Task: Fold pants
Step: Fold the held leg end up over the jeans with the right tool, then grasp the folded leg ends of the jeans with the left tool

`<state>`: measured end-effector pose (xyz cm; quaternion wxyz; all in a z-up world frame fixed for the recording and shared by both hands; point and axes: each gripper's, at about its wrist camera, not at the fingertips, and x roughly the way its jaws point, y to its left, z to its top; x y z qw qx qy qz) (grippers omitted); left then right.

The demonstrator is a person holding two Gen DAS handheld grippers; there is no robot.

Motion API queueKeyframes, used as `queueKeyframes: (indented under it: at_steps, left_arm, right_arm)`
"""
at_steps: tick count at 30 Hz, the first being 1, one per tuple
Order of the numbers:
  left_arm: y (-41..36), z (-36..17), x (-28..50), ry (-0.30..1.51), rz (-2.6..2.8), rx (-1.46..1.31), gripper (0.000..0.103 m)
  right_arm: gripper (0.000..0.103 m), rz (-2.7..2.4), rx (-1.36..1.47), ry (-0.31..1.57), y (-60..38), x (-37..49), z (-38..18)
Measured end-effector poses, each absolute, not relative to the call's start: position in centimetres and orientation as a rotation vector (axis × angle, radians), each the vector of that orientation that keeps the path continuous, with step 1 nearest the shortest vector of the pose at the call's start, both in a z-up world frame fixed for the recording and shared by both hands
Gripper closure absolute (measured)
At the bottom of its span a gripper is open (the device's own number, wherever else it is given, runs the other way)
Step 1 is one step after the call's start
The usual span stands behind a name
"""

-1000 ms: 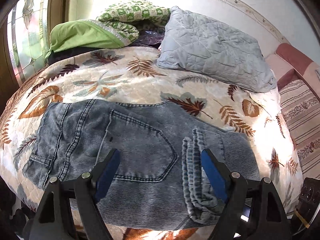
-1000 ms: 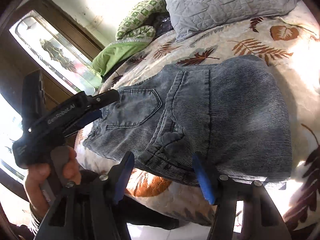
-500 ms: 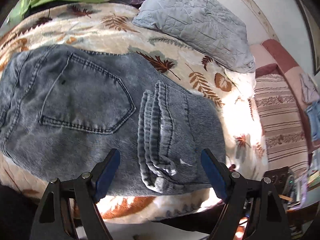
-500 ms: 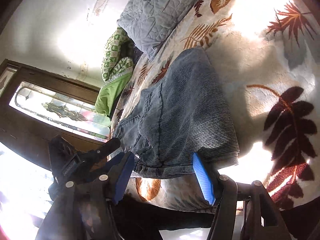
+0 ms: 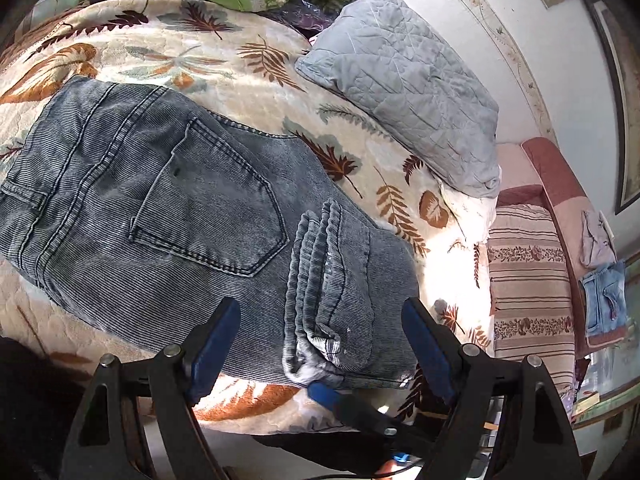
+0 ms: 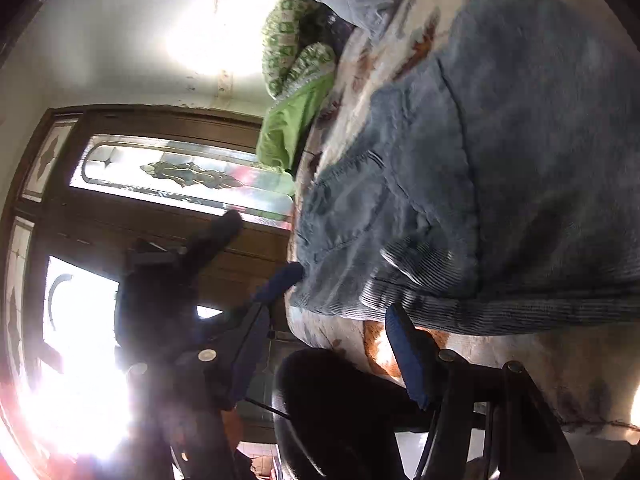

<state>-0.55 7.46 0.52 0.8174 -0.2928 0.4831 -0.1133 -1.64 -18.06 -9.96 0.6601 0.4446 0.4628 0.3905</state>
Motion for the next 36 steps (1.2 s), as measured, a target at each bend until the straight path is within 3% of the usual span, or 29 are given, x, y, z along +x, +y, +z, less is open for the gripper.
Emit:
queueKeyframes:
  at_steps: [3, 9, 14, 17, 33, 35, 36]
  left_arm:
    - [7.3, 0.7, -0.6, 1.028, -0.245, -0.605, 0.02]
    - [5.2, 0.6, -0.4, 1.048, -0.312, -0.599, 0.02]
    - [2.4, -2.5, 0.3, 1.178, -0.398, -0.674, 0.021]
    - [2.0, -3.3, 0.4, 1.217, -0.403, -0.723, 0.031]
    - [0.0, -4.9, 1.5, 1.319, -0.203, -0.632, 0.031]
    - [-0.2, -5.3, 1.8, 1.334, -0.156, -0.599, 0.042]
    - [-0.2, -5.5, 1.9, 1.341, -0.129, -0.569, 0.059]
  right_arm:
    - [0.039, 0.846, 1.019, 1.145, -17.2, -2.1, -12.4]
    - [0.039, 0.835, 1.017, 0.966, -21.6, -4.3, -8.8]
    - [0.039, 0.631, 1.09, 0.796, -28.8, -5.3, -8.1]
    - [0.039, 0.612, 1.126, 0.79, -30.2, -5.4, -8.6]
    - [0.039, 0.623, 1.118, 0.814, -30.3, -5.1, -9.3]
    - [0.039, 0.628, 1.115, 0.819, -30.1, -5.0, -9.3]
    - [0.039, 0.629, 1.111, 0.82, -30.0, -5.0, -9.2]
